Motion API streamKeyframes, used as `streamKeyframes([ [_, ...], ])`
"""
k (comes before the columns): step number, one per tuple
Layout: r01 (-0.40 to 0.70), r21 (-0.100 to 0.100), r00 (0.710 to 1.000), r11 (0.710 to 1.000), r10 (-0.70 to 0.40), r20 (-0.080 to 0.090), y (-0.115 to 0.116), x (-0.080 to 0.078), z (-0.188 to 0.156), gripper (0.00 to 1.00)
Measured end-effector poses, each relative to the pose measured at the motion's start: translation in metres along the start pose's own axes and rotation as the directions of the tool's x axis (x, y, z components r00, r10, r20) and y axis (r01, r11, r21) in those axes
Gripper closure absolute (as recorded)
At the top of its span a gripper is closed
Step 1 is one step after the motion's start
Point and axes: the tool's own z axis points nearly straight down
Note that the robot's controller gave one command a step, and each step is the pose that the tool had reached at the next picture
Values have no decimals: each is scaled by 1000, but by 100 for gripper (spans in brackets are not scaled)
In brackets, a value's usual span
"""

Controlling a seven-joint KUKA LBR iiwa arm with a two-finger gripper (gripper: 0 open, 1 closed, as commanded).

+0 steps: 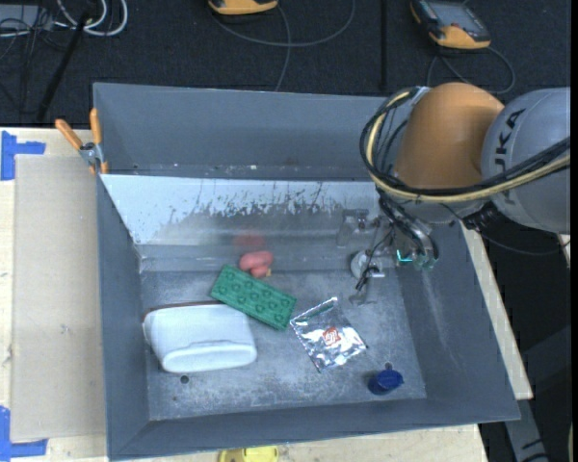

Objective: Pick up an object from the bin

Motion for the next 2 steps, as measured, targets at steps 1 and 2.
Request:
streamKeyframes([
  [1,303,0,953,953,-303,0,22,113,95,0],
  [2,381,4,924,925,-381,9,30,114,62,0],
])
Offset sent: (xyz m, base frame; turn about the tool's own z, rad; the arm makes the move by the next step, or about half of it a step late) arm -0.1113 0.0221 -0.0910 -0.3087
